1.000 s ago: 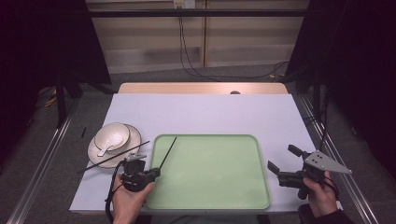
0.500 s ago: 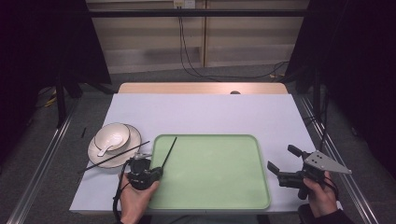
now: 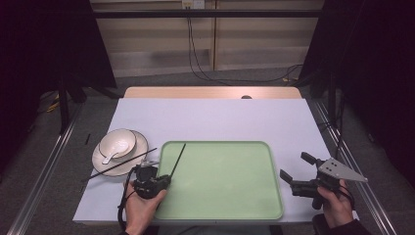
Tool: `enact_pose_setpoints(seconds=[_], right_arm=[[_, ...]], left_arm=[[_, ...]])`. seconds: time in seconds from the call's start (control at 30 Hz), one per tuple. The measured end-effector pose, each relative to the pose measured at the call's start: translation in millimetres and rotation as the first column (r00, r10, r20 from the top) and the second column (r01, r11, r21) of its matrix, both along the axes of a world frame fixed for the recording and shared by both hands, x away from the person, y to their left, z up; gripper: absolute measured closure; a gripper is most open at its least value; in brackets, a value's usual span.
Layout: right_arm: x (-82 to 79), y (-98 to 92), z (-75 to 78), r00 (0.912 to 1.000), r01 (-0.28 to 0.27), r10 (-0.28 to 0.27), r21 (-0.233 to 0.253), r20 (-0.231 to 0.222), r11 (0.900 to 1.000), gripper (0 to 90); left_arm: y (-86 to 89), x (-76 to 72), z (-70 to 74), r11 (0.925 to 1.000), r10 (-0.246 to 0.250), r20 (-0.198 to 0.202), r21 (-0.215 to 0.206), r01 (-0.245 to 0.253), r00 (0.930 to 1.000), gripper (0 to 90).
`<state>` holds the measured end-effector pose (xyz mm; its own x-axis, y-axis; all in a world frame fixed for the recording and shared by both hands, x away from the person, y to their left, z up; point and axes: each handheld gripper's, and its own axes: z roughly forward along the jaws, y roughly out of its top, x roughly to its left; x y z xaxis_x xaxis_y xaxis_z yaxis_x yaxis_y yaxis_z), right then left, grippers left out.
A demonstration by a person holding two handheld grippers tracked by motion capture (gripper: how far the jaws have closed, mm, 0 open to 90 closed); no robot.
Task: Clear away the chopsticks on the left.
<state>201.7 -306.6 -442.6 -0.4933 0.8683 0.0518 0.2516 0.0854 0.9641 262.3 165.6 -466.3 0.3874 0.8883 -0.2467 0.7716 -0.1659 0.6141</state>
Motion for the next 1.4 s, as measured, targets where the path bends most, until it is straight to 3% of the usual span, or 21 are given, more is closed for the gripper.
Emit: enact_pose_setpoints(seconds=[0.1, 0.17, 0.27, 0.47, 0.5, 0.57, 0.63, 0.67, 0.7, 0.73, 0.83, 0.87, 0.93, 1.0, 1.07, 1.13, 1.2, 1.27, 1.3, 1.33, 1.4], right_arm=[[0.0, 0.0, 0.0, 1.0, -0.001, 0.001, 0.0, 0.001, 1.0, 0.8], [0.0, -0.1, 0.0, 1.0, -0.001, 0.001, 0.0, 0.001, 1.0, 0.8], [0.1, -0.3, 0.2, 1.0, 0.005, -0.005, 0.002, 0.003, 1.0, 0.9], [0.0, -0.4, 0.2, 1.0, -0.001, 0.001, 0.004, 0.005, 1.0, 0.9], [-0.1, -0.3, 0.3, 1.0, 0.002, -0.002, 0.003, 0.004, 1.0, 0.9], [-0.3, -0.4, 0.7, 1.0, 0.003, -0.003, 0.003, 0.007, 1.0, 0.9], [-0.9, -0.1, 0.8, 1.0, -0.005, 0.005, 0.001, 0.003, 1.0, 0.8], [-1.1, -0.1, 0.9, 1.0, -0.004, 0.004, 0.002, 0.004, 1.0, 0.9], [-1.1, 0.0, 1.0, 1.0, -0.004, 0.004, 0.002, 0.004, 1.0, 0.9], [-1.1, 0.0, 0.9, 1.0, -0.003, 0.003, 0.002, 0.004, 1.0, 0.9], [-1.1, 0.1, 1.0, 1.0, -0.002, 0.002, 0.001, 0.005, 1.0, 0.9], [-0.9, 0.2, 0.8, 1.0, -0.001, 0.001, 0.0, 0.008, 1.0, 0.9], [-0.8, 0.0, 0.9, 1.0, -0.002, 0.002, -0.001, 0.007, 1.0, 0.9], [-0.6, 0.0, 0.8, 1.0, -0.002, 0.002, -0.002, 0.004, 1.0, 0.9], [-0.9, 0.1, 0.9, 1.0, -0.002, 0.002, 0.0, 0.004, 1.0, 0.9], [-0.9, 0.2, 1.0, 1.0, -0.001, 0.001, 0.003, 0.009, 1.0, 0.9], [-0.8, -0.2, 1.0, 1.0, 0.0, 0.0, 0.0, 0.008, 1.0, 0.9], [-0.8, -0.1, 1.0, 1.0, -0.002, 0.002, 0.001, 0.009, 1.0, 0.9], [-0.7, -0.4, 1.1, 0.9999, 0.0, 0.0, -0.002, 0.01, 1.0, 0.9], [-0.6, -0.4, 1.0, 0.9999, 0.002, -0.002, -0.001, 0.01, 1.0, 0.9], [-0.4, -0.1, 1.0, 1.0, 0.004, -0.004, 0.002, 0.009, 1.0, 0.9]], left_arm=[[2.5, 0.6, 0.0, 0.9994, -0.021, 0.005, -0.026, 0.021, 0.9998, 76.1], [6.4, 1.4, 2.1, 0.9974, -0.068, 0.047, -0.021, 0.069, 0.9966, 67.8], [13.0, 0.9, 7.2, 0.9934, -0.087, 0.114, -0.065, 0.095, 0.9897, 61.2], [14.8, -4.8, 13.1, 0.9752, -0.176, 0.183, -0.102, 0.197, 0.9672, 45.8], [15.0, -6.7, 14.0, 0.9742, -0.184, 0.203, -0.093, 0.206, 0.9619, 43.9], [16.8, -9.0, 16.1, 0.963, -0.224, 0.236, -0.095, 0.252, 0.9456, 38.1], [19.7, -12.1, 18.2, 0.9644, -0.222, 0.278, -0.079, 0.252, 0.9347, 32.0], [22.1, -12.2, 19.0, 0.9592, -0.225, 0.283, -0.103, 0.263, 0.9323, 26.7], [24.5, -12.8, 20.3, 0.9608, -0.221, 0.298, -0.097, 0.26, 0.9285, 24.4], [27.6, -14.1, 21.9, 0.9595, -0.236, 0.338, -0.068, 0.274, 0.9111, 21.7], [36.5, -14.5, 24.8, 0.9481, -0.249, 0.393, -0.087, 0.306, 0.8852, 9.5], [40.8, -15.3, 26.6, 0.9496, -0.244, 0.399, -0.087, 0.301, 0.884, 8.9], [49.6, -16.8, 28.6, 0.9386, -0.259, 0.412, -0.106, 0.328, 0.8737, 6.2], [59.4, -18.5, 29.7, 0.9351, -0.263, 0.415, -0.113, 0.336, 0.8711, 4.3], [71.2, -20.7, 29.4, 0.932, -0.262, 0.406, -0.129, 0.339, 0.8754, 4.3], [81.8, -22.0, 27.7, 0.915, -0.278, 0.418, -0.159, 0.371, 0.8648, 4.2], [91.4, -24.2, 28.5, 0.9123, -0.29, 0.412, -0.154, 0.38, 0.8639, 4.2], [100.8, -25.9, 29.2, 0.8985, -0.316, 0.427, -0.152, 0.412, 0.8471, 4.0], [104.0, -27.8, 30.3, 0.9117, -0.298, 0.427, -0.138, 0.387, 0.8538, 4.2], [108.2, -27.8, 30.3, 0.9079, -0.302, 0.429, -0.143, 0.394, 0.8513, 4.1], [115.8, -28.3, 31.6, 0.9196, -0.295, 0.433, -0.113, 0.376, 0.8516, 3.7]])
